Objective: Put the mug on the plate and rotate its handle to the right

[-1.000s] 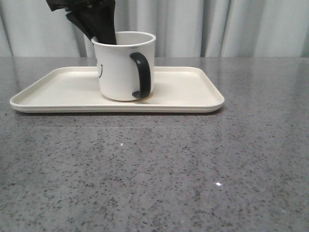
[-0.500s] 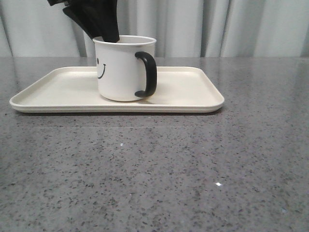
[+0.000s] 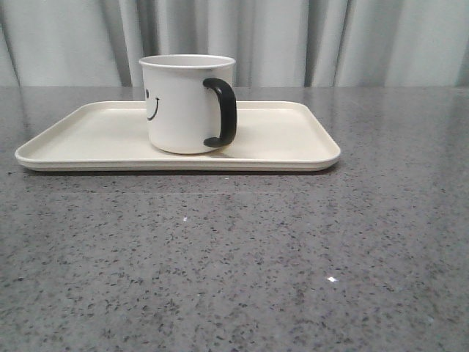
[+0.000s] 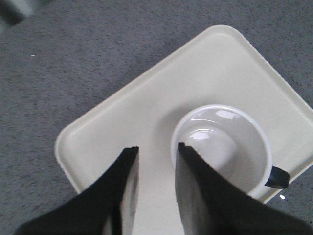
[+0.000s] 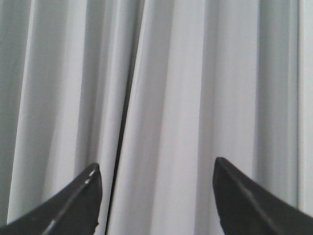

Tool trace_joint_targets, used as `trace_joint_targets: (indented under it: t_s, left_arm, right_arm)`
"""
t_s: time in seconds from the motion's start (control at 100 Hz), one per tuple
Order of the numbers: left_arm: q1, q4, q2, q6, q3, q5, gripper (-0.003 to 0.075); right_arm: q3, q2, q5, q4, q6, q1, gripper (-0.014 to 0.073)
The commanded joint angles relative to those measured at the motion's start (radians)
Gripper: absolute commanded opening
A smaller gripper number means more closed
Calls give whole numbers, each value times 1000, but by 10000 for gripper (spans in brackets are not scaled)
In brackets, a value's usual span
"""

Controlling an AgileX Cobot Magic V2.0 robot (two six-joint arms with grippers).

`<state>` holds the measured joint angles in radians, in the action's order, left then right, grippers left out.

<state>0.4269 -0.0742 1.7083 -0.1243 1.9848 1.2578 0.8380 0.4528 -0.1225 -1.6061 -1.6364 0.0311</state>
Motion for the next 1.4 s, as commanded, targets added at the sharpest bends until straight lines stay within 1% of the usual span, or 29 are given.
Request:
trace_joint_targets:
  t_s: [0.0,0.22,0.43,0.59,0.72,0.87,0.99,1.15,1.27,1.39]
  left_arm:
    - [-17,50,-110,37,35,5,200]
    - [-121,57,-268,45,35,5,200]
    - [-274,74,-396,45,21,5,194]
    - [-389,101,-484,46,-58,5,158]
    - [-451,143,-549,46,-153,5,96]
    - [-471,192,-619,46,-262,-23,-18]
    - [-471,194,-673,46,-332,-81,-20]
    - [-471,198,-705,46,-376,-94,-20]
    - [-471,201,-714,46,-388,-98,-20]
    - [-471,201,-714,46,-388,-98,-20]
  right_arm:
    - [23,11,5,13,-6,-3,491]
    - [23,11,6,13,-6,-3,491]
    - [23,11,7,13,-6,-3,491]
    - [23,11,19,13,-6,-3,491]
    - [23,11,36,13,-6,-3,491]
    - [23,12,61,13,-6,-3,491]
    - [23,12,81,13,-6,-3,491]
    - [35,29,142,13,-6,-3,491]
    - [78,90,202,13,-6,-3,491]
    - [168,192,279,13,-6,-3,491]
